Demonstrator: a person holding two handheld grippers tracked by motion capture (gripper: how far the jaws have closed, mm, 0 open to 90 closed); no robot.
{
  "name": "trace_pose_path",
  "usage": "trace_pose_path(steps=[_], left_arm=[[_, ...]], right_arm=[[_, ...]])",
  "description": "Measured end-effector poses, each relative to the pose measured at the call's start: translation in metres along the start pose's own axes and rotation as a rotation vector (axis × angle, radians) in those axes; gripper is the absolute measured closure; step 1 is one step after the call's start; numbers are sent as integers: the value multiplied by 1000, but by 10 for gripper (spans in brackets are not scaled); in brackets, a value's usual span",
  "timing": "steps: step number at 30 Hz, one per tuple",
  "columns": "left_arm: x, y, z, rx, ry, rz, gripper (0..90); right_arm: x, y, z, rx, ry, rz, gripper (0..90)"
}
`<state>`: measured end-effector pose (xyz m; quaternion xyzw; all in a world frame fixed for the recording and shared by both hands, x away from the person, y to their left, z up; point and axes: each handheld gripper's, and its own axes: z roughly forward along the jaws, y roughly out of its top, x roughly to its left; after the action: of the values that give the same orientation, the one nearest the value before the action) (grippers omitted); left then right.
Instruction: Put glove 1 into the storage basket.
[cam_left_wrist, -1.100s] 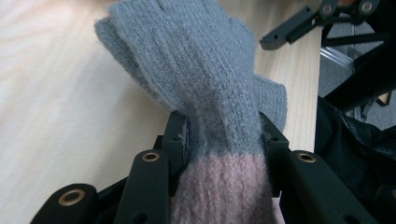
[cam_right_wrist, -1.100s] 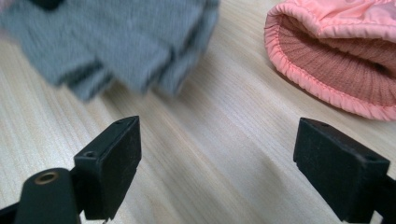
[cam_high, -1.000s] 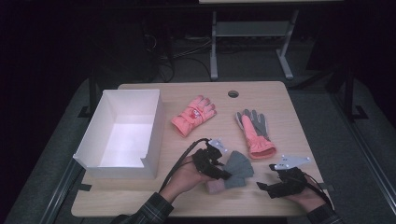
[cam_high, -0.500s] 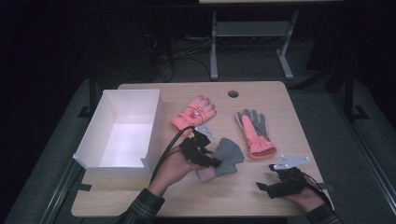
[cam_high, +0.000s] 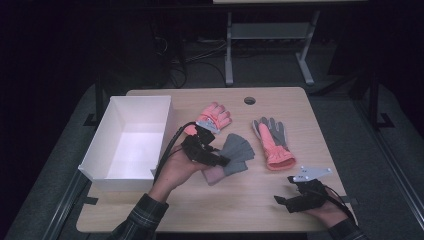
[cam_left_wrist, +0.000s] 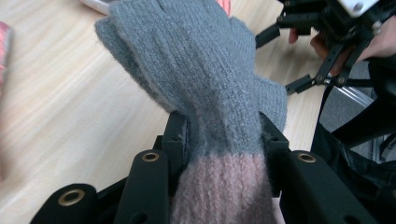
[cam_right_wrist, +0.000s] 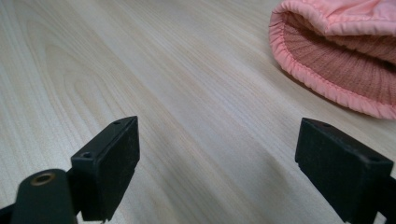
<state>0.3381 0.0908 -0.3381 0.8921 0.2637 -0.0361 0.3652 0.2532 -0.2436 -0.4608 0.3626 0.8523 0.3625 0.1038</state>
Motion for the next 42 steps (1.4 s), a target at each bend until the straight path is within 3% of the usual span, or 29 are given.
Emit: trace_pose_path(steps=[14,26,32,37,42], left_arm=[[16,10,-47,-20,83,-19,634],[38,2,-82,-72,164,-88,633],[51,-5,-102,-108,228,-133,633],[68,-19,-121,-141,282,-182,633],[79,-29,-132,-160,310,-221,633]], right_arm=[[1,0,1,-3,8,-6,112],[0,0,1,9,12,-4,98],[0,0,1,9,14,-4,96],[0,0,2,12,14,-1,96],[1,0,2,13,14,2,96]])
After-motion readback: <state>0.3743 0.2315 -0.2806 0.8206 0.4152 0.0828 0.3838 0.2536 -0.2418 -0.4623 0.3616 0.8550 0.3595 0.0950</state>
